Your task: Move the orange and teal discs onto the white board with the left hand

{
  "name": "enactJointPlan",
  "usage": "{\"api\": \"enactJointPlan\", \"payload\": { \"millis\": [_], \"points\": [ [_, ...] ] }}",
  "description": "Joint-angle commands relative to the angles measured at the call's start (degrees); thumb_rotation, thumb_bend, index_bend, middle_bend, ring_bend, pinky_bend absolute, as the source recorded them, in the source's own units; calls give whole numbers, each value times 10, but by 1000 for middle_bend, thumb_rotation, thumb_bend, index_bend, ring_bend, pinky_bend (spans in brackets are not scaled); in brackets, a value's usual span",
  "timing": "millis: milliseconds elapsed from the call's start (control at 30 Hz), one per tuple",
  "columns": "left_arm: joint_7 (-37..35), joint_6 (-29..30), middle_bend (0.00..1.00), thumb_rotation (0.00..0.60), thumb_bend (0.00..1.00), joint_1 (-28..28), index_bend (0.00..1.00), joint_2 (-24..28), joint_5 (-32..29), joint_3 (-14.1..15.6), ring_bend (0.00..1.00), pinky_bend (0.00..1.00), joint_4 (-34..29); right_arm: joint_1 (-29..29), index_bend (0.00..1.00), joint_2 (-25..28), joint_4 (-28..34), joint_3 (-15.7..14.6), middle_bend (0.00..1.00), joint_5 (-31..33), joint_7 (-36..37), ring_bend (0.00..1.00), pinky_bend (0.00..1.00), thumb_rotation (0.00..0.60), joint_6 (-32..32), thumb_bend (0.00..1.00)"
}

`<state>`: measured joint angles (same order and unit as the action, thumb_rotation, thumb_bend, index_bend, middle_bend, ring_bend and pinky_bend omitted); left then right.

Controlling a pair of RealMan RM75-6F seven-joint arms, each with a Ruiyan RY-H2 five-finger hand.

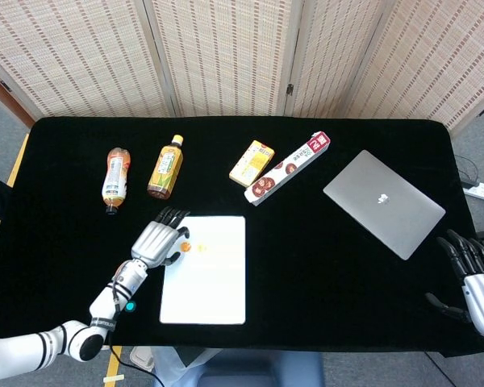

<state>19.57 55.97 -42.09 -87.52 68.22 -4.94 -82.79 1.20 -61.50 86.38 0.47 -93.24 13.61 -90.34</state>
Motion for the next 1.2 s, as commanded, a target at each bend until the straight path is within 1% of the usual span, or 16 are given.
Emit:
{"api": "enactJointPlan", "payload": {
  "millis": [33,133,233,433,567,733,1200],
  "points": [
    [-24,25,70,600,396,29,420,21,26,25,0,0,-1,1,0,-1,-1,0,0,-1,1,0,0,600,0,209],
    [-41,41,70,600,396,51,422,28,45,45,0,0,7,2,0,-1,-2,0,0,-2,0,0,0,600,2,209],
    [-57,53,70,600,396,71,423,29,58,58,0,0,17,6,0,-3,-1,0,0,-5,-1,0,0,600,5,209],
    [-74,73,70,600,396,101,422,29,80,78,0,0,37,9,0,0,6,0,0,-9,-8,0,0,600,5,209],
    [-87,78,70,600,395,117,422,30,89,86,0,0,45,9,0,0,8,0,0,-9,-10,0,0,600,5,209],
    [-96,69,71,600,395,127,421,24,90,88,0,0,63,10,0,1,9,-1,0,-10,-10,0,0,600,5,209],
    [-117,39,71,600,394,133,426,3,91,74,0,0,103,5,0,2,11,-3,0,-9,-12,0,0,600,-1,209]
  ]
}}
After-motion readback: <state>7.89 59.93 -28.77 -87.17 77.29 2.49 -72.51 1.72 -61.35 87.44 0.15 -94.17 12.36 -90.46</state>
